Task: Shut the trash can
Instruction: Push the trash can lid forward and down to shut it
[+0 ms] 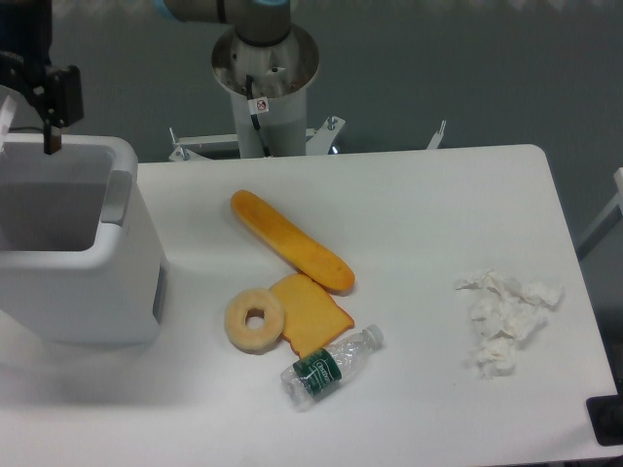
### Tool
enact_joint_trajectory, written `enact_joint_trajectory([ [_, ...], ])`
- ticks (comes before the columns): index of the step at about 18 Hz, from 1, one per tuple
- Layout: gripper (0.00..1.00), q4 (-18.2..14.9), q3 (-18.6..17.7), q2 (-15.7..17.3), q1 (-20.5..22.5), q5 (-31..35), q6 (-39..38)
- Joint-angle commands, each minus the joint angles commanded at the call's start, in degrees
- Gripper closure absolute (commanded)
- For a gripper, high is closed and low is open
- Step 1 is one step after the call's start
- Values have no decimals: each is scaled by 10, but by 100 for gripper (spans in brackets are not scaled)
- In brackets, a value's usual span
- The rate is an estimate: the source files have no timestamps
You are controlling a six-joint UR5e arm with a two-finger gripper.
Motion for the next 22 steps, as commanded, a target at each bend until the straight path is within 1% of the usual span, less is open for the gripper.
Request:
enact_joint_trajectory([
  [7,0,3,-2,-7,40,2,2],
  [12,0,4,-7,-27,62,2,15],
  [14,0,6,-8,-40,65,3,15],
  [16,0,7,-8,-46,73,3,15],
  [18,0,18,-8,-54,76,3,15],
  [22,0,18,-9,-56,76,3,15],
])
